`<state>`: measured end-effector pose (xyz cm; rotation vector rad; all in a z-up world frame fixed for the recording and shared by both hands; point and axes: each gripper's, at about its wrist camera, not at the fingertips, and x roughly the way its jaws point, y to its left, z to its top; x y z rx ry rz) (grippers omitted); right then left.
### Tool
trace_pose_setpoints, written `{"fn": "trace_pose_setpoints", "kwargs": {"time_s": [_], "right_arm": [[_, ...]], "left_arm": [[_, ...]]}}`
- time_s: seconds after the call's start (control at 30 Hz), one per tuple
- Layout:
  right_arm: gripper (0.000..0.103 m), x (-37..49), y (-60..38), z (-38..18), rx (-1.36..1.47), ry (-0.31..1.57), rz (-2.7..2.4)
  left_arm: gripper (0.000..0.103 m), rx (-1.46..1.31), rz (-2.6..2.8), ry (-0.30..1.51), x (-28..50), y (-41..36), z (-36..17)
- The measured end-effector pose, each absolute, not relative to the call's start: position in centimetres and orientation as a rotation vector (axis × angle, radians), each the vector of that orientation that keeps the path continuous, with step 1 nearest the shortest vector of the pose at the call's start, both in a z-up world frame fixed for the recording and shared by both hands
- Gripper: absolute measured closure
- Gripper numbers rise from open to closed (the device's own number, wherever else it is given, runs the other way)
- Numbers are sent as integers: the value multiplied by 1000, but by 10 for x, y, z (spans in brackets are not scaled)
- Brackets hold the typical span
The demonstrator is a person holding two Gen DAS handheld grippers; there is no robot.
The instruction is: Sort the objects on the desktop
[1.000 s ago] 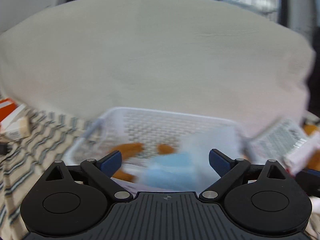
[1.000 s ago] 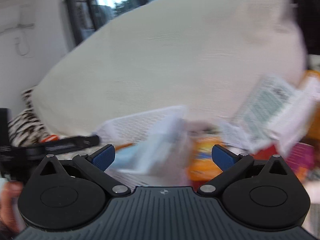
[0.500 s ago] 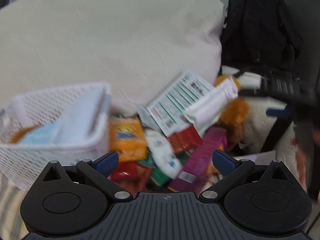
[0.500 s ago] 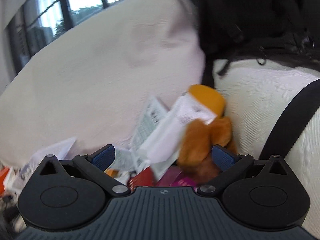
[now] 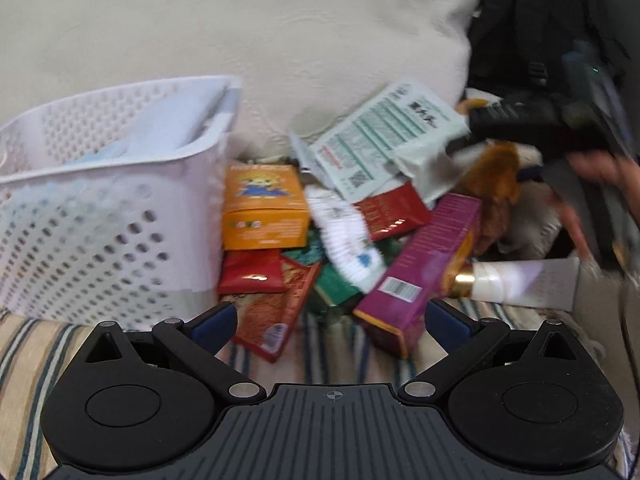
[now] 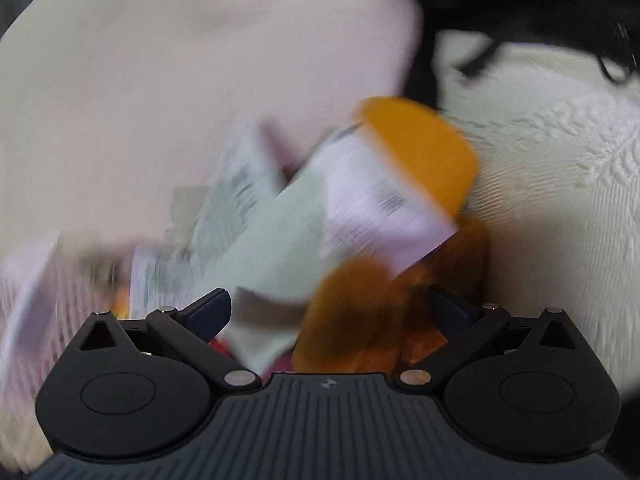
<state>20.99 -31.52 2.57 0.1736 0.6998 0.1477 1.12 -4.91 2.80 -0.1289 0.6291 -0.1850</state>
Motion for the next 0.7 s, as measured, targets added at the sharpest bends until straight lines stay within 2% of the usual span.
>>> {"fn": "trace_pose_setpoints", "kwargs": {"time_s": [0.07,0.13,0.17,0.23,0.3,0.4,0.67,0.7], "right_arm": [[2,179,-297,15,185,759,286],[36,146,-282,-5,266,836,443],[33,125,-274,-12,234,818,438],[18,93,-266,-19,171,740,392],[9,76,-273,-20,208,666,329],[8,77,-290,-15,318,626,272],[8,152,-310,-44,686,762,176],[5,162,-311,-47,725,760,181]], "left_arm": [[0,-169,-177,641,12,-41,23],[0,-203,-169,659,14,-34,21],[0,-214,-165,660,12,-31,19],[0,-220,-155,662,10,-28,19],[0,-221,-143,656,8,-26,20],[0,-215,-129,641,9,-27,20],[0,-73,-71,563,9,-37,11],[0,-56,-75,552,10,-39,11]]}}
